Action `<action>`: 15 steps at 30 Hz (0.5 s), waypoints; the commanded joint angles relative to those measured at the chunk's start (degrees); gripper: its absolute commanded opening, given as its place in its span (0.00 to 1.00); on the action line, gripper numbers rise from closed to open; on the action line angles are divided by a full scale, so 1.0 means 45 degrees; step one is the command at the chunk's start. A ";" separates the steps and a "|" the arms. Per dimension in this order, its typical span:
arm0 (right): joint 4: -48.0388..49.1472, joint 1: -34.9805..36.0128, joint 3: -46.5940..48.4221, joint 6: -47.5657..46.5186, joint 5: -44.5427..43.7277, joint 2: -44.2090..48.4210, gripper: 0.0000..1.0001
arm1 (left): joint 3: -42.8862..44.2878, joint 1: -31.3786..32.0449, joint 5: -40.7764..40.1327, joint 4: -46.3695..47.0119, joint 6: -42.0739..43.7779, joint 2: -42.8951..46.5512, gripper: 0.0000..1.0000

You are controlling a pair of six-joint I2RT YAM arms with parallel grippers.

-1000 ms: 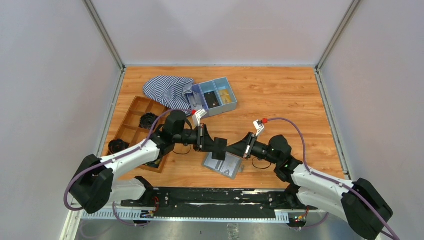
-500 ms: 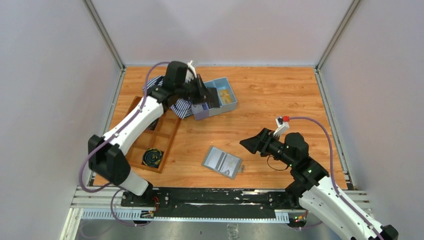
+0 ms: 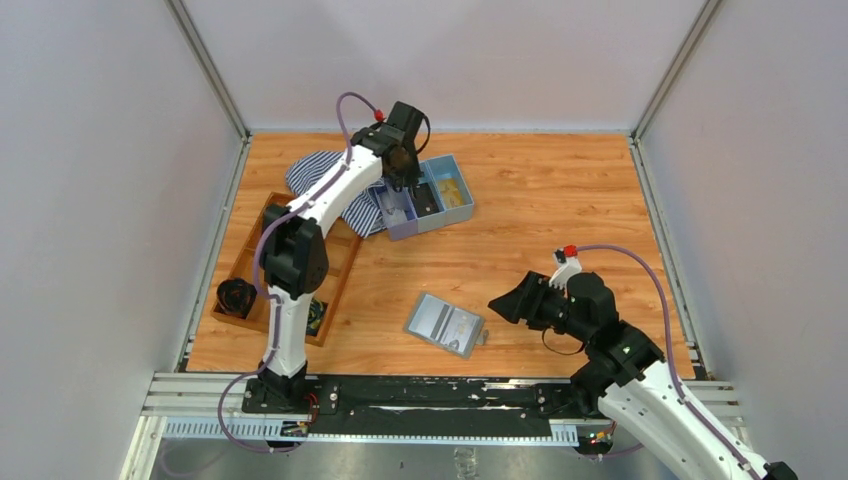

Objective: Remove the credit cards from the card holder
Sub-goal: Place the credit card in the storage box.

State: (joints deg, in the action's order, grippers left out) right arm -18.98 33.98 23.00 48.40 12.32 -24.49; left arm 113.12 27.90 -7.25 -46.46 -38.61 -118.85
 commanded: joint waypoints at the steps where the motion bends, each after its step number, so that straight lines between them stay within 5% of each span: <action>1: -0.0966 -0.0162 0.0064 0.0087 -0.0126 0.0130 0.68 | 0.0624 0.0389 -0.2036 -0.0789 0.0211 -0.0639 0.00; 15: -0.0977 -0.0164 0.0210 -0.0034 -0.0091 -0.0388 0.68 | 0.1326 0.0936 -0.3427 -0.0790 -0.0185 -0.2872 0.00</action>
State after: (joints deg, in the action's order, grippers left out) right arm -21.61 33.95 23.00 48.58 12.29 -26.22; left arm 116.49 31.79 -18.04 -49.47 -38.20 -129.62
